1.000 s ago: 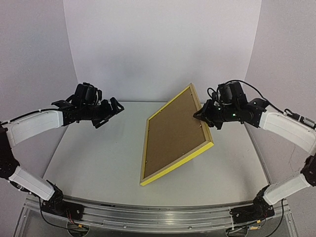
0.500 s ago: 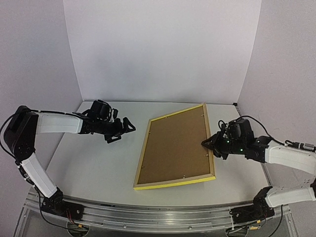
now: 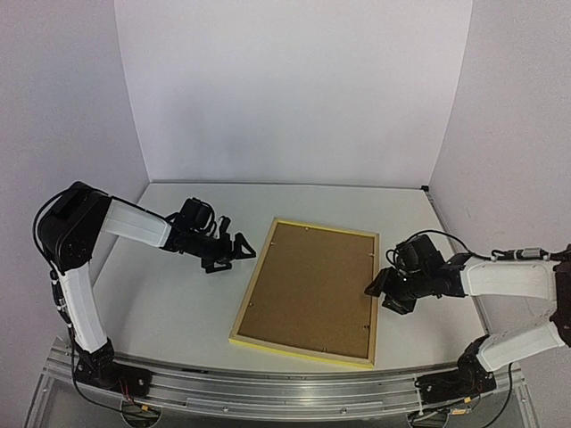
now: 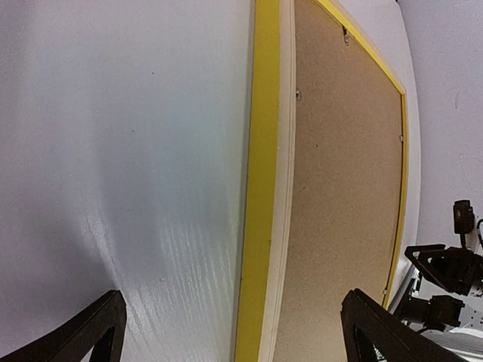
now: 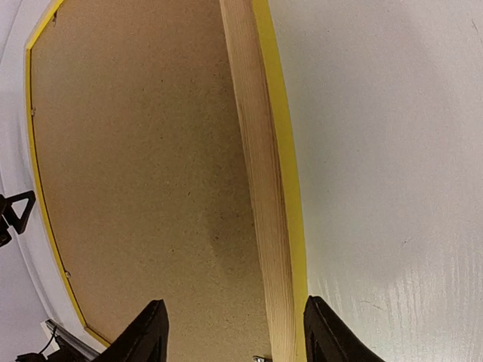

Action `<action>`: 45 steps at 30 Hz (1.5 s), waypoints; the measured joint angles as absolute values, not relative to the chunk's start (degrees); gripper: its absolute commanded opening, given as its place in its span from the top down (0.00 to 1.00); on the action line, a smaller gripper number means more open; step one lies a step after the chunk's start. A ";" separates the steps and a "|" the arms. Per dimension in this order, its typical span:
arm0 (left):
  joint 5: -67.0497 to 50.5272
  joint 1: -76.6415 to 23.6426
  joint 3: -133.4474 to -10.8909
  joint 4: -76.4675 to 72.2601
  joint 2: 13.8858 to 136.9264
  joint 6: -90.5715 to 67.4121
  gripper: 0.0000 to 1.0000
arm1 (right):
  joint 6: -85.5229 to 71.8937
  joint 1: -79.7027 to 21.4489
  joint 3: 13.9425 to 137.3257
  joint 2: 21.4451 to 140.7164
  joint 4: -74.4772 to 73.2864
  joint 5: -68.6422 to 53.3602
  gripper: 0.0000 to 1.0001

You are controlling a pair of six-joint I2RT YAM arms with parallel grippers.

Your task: Take the photo out of the frame

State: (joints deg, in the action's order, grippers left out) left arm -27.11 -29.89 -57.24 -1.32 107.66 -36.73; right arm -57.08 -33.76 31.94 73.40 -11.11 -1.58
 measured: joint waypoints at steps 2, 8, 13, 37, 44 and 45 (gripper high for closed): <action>-27.49 -30.08 -58.64 -1.56 108.88 -35.80 0.01 | -55.99 -33.76 33.60 74.51 -12.16 -0.55 0.20; -23.42 -33.57 -66.49 3.04 113.71 -32.32 0.21 | -51.38 -33.77 41.22 77.05 -15.33 2.78 0.19; -18.73 -36.95 -72.97 7.44 117.83 -29.64 0.44 | -41.81 -33.74 48.75 80.47 -17.13 3.09 0.23; -11.16 -38.85 -70.69 7.84 116.92 -28.84 1.00 | -3.03 -39.10 92.54 123.87 -19.57 -6.41 0.30; -9.55 -40.36 -66.59 6.13 114.39 -31.30 1.00 | 5.09 -40.93 99.02 130.75 -19.82 -4.64 0.33; -9.35 -40.43 -66.54 6.09 114.34 -31.56 1.00 | 5.80 -41.11 99.99 131.72 -19.97 -4.57 0.33</action>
State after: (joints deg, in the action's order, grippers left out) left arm -9.35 -40.43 -66.54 6.09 114.34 -31.56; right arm 5.80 -41.11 99.99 131.72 -19.97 -4.57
